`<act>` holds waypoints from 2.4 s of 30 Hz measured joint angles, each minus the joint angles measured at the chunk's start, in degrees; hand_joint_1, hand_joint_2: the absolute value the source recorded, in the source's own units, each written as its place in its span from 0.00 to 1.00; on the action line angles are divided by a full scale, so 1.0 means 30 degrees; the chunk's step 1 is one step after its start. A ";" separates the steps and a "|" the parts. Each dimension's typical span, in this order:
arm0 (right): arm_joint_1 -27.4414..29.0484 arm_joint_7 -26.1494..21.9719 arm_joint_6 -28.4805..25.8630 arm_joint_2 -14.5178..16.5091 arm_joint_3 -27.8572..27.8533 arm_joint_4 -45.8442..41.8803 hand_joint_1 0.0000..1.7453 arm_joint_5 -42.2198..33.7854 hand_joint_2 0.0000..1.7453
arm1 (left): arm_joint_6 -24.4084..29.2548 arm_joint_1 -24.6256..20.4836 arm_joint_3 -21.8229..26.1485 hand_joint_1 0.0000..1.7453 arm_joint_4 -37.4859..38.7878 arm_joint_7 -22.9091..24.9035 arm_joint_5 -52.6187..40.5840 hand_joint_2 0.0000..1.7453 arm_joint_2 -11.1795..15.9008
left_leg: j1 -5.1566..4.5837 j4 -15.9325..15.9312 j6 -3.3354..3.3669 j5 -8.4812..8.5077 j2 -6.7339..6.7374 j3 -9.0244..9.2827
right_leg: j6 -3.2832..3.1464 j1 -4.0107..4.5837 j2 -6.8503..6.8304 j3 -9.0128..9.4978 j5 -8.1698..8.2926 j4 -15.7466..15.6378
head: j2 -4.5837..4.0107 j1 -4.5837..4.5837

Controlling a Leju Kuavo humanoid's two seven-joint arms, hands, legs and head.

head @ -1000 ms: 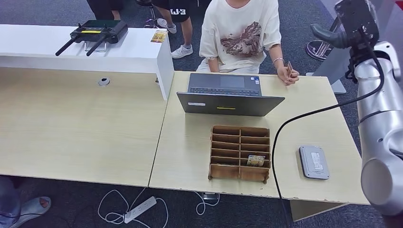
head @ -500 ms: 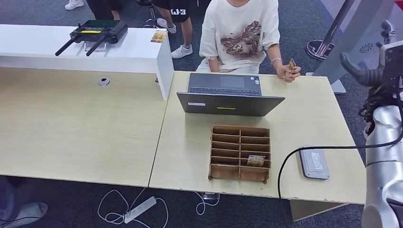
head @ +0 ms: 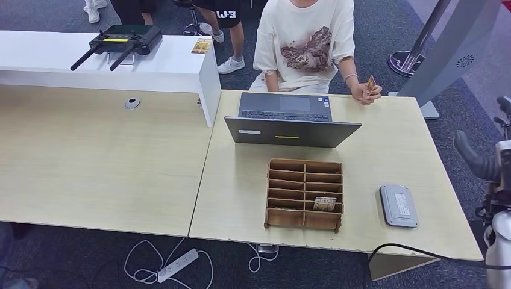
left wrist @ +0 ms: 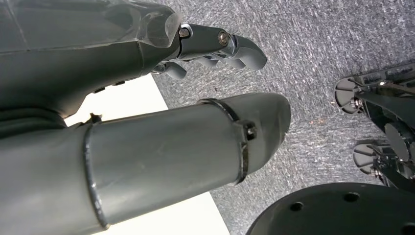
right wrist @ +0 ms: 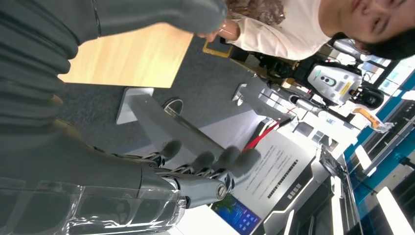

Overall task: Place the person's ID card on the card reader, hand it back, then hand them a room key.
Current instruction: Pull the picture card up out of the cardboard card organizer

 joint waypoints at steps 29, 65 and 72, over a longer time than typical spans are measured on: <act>0.5838 0.3185 -0.2170 0.0739 0.4151 -0.7508 0.26 1.3514 1.00 | -0.0415 0.0391 0.0880 0.00 0.0379 -0.0454 0.0685 0.00 -0.0315 | 0.0000 -0.0009 0.0005 -0.0003 0.0028 0.0013 | -0.0016 -0.0001 0.0030 0.0003 -0.0010 0.0007 | 0.0000 0.0002; 0.4677 0.4279 -0.0841 0.0164 0.8543 -0.5896 0.42 1.4267 1.00 | -0.0650 0.0370 0.0880 0.00 0.0379 -0.0177 0.0452 0.00 0.0158 | -0.0002 -0.0009 0.0004 -0.0003 0.0030 0.0014 | -0.0016 -0.0002 0.0040 0.0005 -0.0009 0.0007 | 0.0000 0.0002; 0.3795 0.4308 -0.0293 0.0171 0.9191 -0.4705 0.50 1.3797 1.00 | -0.0658 0.0371 0.0880 0.00 0.0379 -0.0175 0.0465 0.00 0.0178 | -0.0001 -0.0009 0.0004 -0.0002 0.0031 0.0015 | -0.0016 -0.0002 0.0040 0.0005 -0.0009 0.0008 | 0.0000 0.0002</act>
